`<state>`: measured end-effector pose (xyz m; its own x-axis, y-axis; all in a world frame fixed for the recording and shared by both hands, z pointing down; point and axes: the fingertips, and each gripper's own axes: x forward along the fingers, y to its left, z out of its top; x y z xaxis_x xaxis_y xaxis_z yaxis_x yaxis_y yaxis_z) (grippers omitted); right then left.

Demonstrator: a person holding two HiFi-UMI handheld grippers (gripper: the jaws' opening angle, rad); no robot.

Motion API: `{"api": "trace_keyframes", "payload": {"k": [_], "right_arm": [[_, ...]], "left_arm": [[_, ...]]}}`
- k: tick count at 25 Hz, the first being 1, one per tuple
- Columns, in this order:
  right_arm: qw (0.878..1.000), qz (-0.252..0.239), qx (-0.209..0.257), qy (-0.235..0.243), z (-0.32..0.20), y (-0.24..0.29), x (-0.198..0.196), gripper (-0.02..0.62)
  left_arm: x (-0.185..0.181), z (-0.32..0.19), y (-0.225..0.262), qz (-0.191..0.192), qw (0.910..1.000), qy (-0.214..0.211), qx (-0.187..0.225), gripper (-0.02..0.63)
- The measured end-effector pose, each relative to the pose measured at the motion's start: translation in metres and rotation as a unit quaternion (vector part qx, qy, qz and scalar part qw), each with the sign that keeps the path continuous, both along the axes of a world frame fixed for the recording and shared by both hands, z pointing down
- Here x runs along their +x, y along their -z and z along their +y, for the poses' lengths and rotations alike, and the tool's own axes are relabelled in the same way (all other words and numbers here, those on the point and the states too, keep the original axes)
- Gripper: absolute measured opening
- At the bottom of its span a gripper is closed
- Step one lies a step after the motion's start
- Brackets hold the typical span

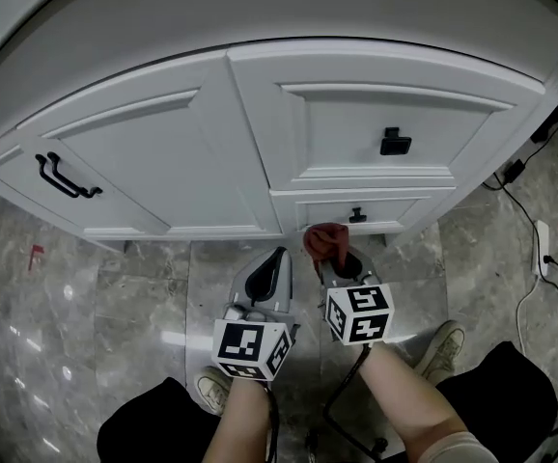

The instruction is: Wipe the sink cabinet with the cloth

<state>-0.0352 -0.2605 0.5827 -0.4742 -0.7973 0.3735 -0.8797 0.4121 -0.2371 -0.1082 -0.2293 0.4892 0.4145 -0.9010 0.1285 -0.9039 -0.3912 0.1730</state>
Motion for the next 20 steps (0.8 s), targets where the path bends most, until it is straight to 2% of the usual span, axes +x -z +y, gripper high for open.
{"api": "trace_keyframes", "payload": {"k": [5,9,13,20], "right_arm": [[0.999,-0.026,0.003,0.035,-0.013,-0.003,-0.056,0.081],[0.999,-0.038,-0.004,0.035,-0.02,-0.008,-0.071,0.08],[0.999,-0.034,-0.008,0.018,-0.022,-0.011,-0.056,0.08],[0.999,-0.04,-0.019,-0.024,-0.03,-0.017,0.0,0.081]], "left_arm": [[-0.026,0.0,-0.005,0.001,0.9998,0.02,-0.005,0.001],[-0.036,0.001,-0.006,0.006,0.9995,0.029,-0.007,0.001],[-0.032,0.001,-0.008,0.005,0.9996,0.024,-0.01,0.001],[-0.011,-0.002,-0.013,0.001,0.9999,0.009,-0.013,0.001]]}}
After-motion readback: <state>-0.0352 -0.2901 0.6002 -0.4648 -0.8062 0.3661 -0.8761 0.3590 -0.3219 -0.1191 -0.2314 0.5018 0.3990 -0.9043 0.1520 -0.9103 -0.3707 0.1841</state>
